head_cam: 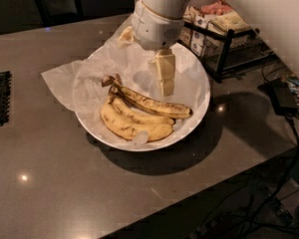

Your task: Pick banana from white bowl

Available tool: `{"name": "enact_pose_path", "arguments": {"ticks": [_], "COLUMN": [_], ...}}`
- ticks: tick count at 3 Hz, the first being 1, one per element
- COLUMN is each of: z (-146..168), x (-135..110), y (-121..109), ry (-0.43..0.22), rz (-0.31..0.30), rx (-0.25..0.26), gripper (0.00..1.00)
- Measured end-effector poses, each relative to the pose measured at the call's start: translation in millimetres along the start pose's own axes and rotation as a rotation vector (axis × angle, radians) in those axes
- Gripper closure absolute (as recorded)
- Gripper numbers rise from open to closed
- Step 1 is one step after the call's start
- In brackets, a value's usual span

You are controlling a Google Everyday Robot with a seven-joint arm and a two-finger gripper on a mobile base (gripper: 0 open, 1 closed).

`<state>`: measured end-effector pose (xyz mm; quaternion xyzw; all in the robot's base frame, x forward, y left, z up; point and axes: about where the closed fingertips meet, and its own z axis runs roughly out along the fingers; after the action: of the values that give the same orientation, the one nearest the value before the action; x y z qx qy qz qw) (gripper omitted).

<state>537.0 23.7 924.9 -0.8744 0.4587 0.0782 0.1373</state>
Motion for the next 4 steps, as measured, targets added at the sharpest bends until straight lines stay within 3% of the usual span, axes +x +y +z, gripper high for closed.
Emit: {"name": "enact_pose_path", "arguments": {"ticks": [1, 2, 4], "z": [0.3, 11.3, 46.3], "x": [-1.1, -3.3, -16.3], "y": [-4.3, -0.3, 25.5], "ry": [-0.001, -0.045, -0.137], "rz": [-0.001, 0.008, 0.046], "rx": [0.017, 0.022, -0.019], "gripper": [0.0, 0.0, 0.0]}}
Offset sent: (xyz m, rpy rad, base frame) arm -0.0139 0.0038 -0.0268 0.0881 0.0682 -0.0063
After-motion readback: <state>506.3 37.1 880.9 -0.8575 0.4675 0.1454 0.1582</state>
